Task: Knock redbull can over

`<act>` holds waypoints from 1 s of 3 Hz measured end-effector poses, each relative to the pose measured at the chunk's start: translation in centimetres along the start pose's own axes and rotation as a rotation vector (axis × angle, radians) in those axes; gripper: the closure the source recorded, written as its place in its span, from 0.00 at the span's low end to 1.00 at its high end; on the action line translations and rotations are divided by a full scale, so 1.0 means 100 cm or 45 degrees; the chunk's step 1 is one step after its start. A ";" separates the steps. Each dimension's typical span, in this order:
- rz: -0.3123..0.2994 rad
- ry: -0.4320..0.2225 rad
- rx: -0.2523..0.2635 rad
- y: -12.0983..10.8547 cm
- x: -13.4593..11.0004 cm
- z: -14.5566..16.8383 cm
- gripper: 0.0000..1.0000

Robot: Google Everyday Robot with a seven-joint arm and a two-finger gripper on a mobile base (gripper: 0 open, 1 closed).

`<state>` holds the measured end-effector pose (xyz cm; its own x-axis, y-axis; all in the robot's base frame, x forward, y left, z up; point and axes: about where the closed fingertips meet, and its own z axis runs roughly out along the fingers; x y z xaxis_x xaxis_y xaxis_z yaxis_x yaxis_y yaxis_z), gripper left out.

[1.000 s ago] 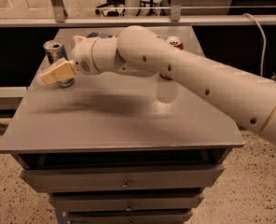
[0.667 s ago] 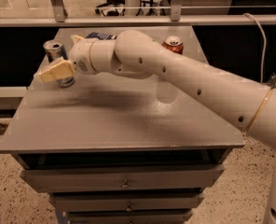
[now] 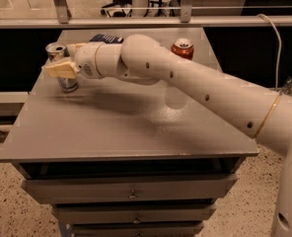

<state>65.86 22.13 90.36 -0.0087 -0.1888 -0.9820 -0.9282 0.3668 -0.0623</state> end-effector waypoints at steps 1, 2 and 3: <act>0.014 0.009 0.008 -0.005 -0.002 -0.012 0.62; 0.018 0.039 0.006 -0.011 -0.017 -0.031 0.85; 0.001 0.119 0.001 -0.023 -0.035 -0.066 1.00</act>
Offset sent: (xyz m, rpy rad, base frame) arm -0.0019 -0.0654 0.0564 -0.0614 0.0436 -0.0154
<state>65.58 15.96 95.11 -0.0440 -0.2724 -0.9612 -0.9280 0.3674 -0.0616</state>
